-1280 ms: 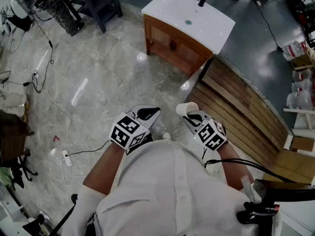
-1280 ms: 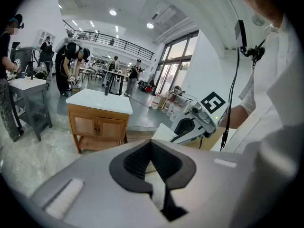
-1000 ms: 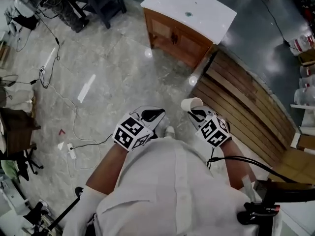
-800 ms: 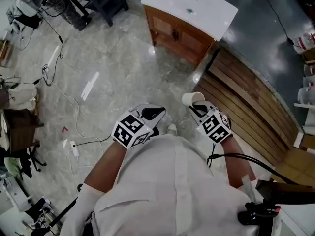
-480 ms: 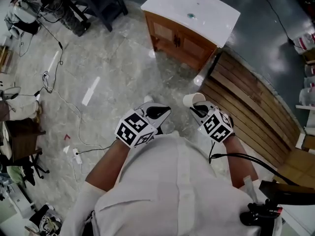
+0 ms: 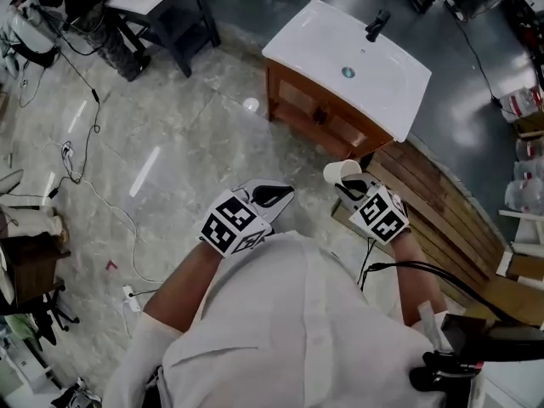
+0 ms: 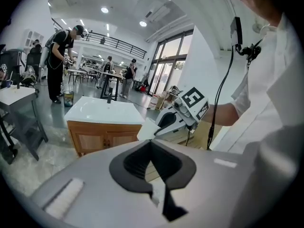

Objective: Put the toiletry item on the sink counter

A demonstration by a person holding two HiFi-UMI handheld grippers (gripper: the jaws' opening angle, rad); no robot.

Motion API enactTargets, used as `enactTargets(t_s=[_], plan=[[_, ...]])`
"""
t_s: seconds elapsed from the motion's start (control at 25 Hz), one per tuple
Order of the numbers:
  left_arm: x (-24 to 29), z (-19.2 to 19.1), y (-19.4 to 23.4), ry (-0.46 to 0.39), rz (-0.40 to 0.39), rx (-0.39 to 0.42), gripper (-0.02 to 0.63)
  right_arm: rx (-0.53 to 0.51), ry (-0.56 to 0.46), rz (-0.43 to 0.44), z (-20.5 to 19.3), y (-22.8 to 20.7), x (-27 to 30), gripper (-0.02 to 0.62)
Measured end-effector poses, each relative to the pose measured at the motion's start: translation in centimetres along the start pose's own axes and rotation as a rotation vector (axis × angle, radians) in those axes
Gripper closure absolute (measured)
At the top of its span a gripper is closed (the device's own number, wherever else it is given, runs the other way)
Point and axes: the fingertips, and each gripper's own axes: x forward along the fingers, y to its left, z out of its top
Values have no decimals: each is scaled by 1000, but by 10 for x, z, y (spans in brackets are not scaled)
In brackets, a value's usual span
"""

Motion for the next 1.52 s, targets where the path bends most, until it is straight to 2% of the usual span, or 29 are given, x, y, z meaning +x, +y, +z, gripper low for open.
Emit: enactTargets(t_s=[0.16, 0.32, 0.68, 0.84, 1.16, 1.36, 1.52], plan=[[-22, 3, 57, -2, 25, -13, 600, -11, 5, -26, 39, -51, 29, 584], [-33, 12, 99, -37, 61, -67, 600, -41, 23, -51, 68, -102, 47, 584], [-29, 46, 188, -77, 153, -149, 600, -109, 31, -63, 114, -241, 98, 584], [-17, 68, 232, -64, 223, -164, 600, -134, 40, -71, 128, -315, 128, 584], [8, 137, 308, -103, 316, -220, 600, -155, 57, -63, 161, -459, 179, 584], [29, 157, 340, -113, 365, -250, 601, -144, 75, -70, 165, -531, 214, 584], [32, 169, 364, -123, 415, -277, 600, -145, 131, -63, 168, -575, 238, 584]])
